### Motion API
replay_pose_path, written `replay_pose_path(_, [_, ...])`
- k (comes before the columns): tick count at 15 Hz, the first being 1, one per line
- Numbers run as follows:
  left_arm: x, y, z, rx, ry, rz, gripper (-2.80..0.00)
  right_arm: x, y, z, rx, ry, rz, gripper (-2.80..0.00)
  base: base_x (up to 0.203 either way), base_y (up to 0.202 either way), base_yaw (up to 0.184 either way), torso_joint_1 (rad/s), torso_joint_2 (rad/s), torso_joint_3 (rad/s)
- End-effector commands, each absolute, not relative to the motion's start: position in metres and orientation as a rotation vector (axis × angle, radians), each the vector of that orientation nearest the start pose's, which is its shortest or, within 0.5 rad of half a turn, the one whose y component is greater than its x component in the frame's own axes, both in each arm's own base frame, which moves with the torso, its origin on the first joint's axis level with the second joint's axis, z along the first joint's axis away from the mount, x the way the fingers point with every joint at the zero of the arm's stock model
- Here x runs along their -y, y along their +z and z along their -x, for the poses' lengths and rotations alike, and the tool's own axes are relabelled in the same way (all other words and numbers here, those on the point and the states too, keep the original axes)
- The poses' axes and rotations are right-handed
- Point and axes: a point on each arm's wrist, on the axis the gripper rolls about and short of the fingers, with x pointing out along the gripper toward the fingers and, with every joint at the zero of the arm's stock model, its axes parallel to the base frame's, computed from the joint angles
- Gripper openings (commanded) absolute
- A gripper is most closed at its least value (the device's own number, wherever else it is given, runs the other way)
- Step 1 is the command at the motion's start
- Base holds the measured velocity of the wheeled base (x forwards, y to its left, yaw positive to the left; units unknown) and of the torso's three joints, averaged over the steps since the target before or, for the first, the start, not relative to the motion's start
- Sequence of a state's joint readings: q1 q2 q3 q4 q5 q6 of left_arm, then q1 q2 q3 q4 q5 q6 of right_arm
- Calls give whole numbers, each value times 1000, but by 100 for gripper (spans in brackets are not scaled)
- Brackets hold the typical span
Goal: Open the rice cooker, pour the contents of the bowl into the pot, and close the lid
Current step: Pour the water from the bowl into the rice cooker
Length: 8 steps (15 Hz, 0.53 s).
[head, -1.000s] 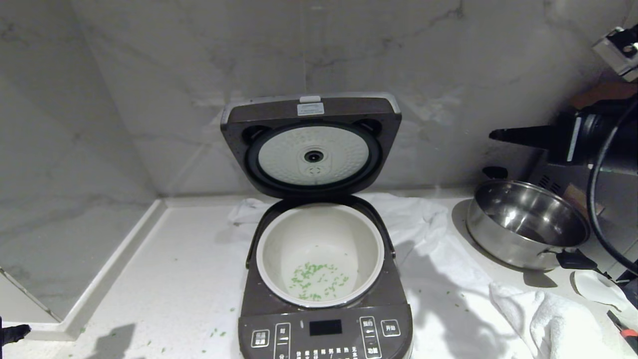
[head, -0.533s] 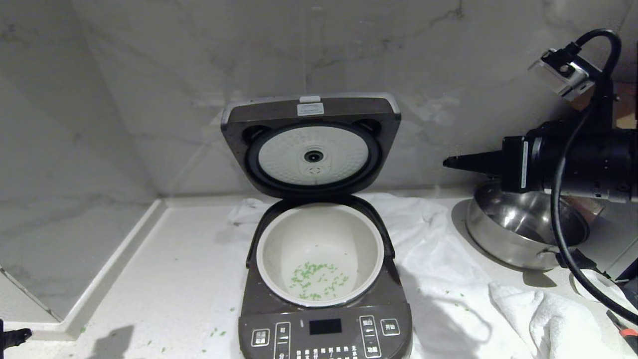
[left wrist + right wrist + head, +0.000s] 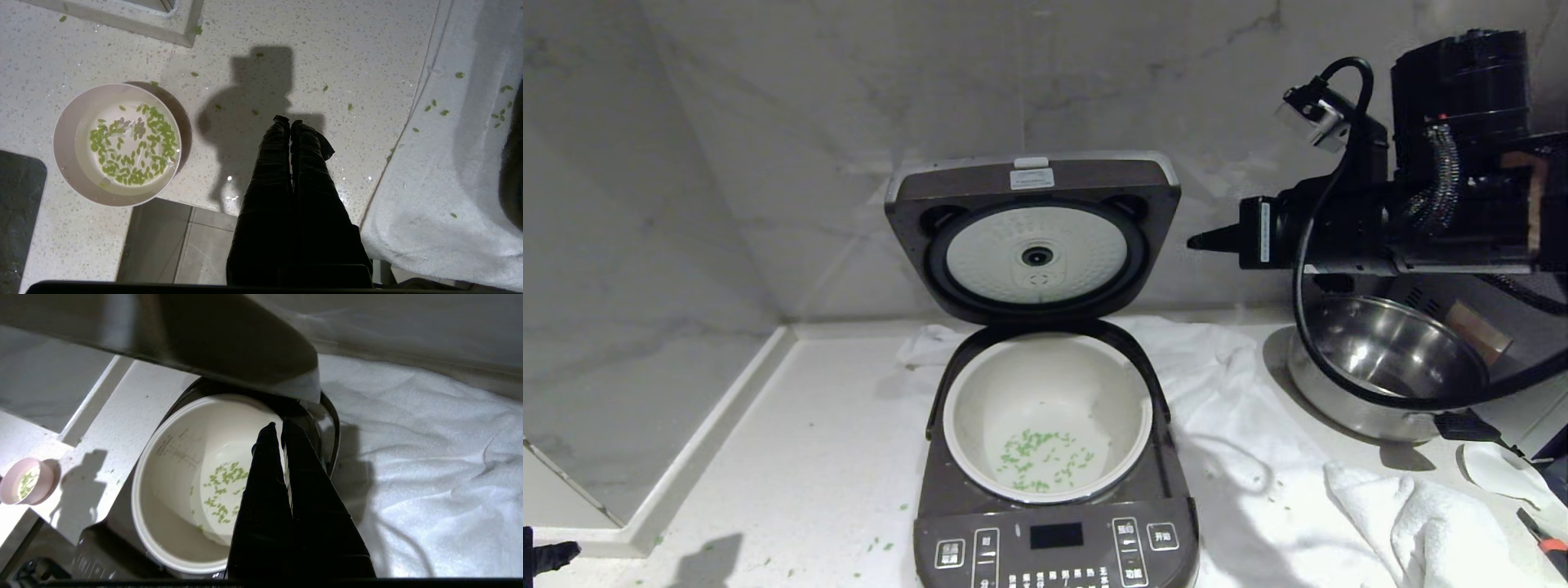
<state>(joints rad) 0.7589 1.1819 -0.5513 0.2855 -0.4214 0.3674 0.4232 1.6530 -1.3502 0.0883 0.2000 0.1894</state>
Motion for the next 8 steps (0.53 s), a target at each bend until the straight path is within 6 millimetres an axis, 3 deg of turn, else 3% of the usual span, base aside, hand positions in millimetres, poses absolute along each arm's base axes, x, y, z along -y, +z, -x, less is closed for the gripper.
replay_pose_path(1, [-85,155,-103,-802,162,167,-280,-143,268,-292,-490,591,-130,-280,0,0,0,0,0,0])
replay_pose_path(6, [-84,153,-102,-811,160,174,-280,-167,270,-274,-507,668,-149,-280,0,0,0,0,0,0])
replay_pose_path(8, [-84,153,-102,-810,160,173,-280,-169,271,-277,-504,667,-152,-280,0,0,0,0,0,0])
